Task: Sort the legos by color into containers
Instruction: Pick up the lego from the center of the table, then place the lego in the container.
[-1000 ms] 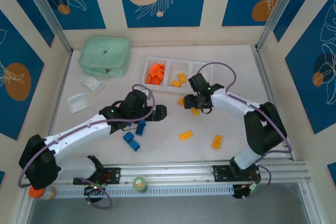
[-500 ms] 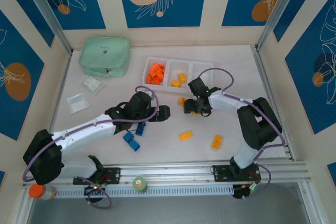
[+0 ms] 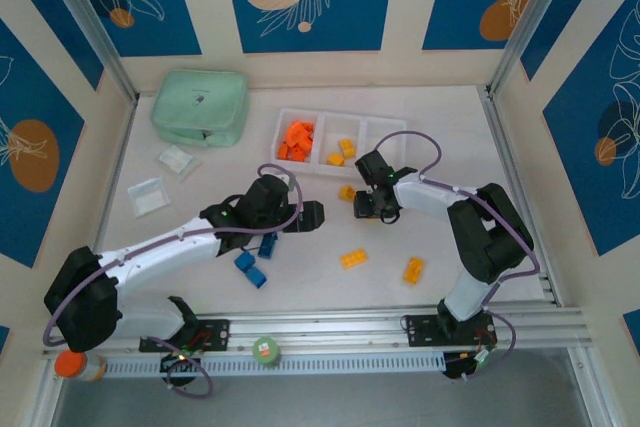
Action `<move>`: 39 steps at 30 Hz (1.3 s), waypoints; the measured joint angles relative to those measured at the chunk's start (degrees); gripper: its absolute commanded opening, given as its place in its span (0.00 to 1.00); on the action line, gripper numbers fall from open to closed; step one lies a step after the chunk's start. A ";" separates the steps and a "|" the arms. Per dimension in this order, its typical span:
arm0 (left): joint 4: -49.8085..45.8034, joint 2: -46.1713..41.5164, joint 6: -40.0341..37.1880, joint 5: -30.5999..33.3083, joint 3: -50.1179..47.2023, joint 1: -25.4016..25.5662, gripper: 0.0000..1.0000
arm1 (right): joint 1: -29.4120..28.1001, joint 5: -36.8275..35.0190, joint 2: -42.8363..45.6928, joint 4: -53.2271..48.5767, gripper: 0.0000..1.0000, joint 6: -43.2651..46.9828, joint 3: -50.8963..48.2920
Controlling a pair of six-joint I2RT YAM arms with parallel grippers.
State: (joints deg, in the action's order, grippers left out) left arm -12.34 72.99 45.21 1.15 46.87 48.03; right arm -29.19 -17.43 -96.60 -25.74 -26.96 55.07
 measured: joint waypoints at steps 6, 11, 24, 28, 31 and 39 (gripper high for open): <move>-0.02 -0.07 -0.02 0.57 0.00 0.00 0.99 | -0.26 -0.59 0.04 -0.28 0.32 0.52 0.33; -0.04 -0.07 -0.04 0.63 0.00 0.00 0.99 | -1.01 -0.61 0.17 -1.53 0.29 1.03 1.09; -1.57 -1.44 -1.16 0.63 0.61 -1.05 0.99 | -2.21 -0.87 0.61 -5.22 0.29 4.07 15.32; -2.47 -3.19 -2.19 0.59 0.68 -2.91 0.99 | -2.01 -1.42 -2.99 -4.96 0.29 4.57 21.70; -3.32 -3.98 -2.67 0.46 0.81 -5.03 0.99 | -1.60 -1.44 -7.48 -5.18 0.29 4.90 27.21; -4.81 -4.24 -3.80 -0.39 1.42 -9.97 0.99 | -0.02 -1.46 -20.63 -5.25 0.29 6.03 41.44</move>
State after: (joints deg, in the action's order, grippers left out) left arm -17.15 68.75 41.41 0.75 48.29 38.06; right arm -29.21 -18.90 -117.23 -30.98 -20.93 96.51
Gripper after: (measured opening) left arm 0.993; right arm 0.328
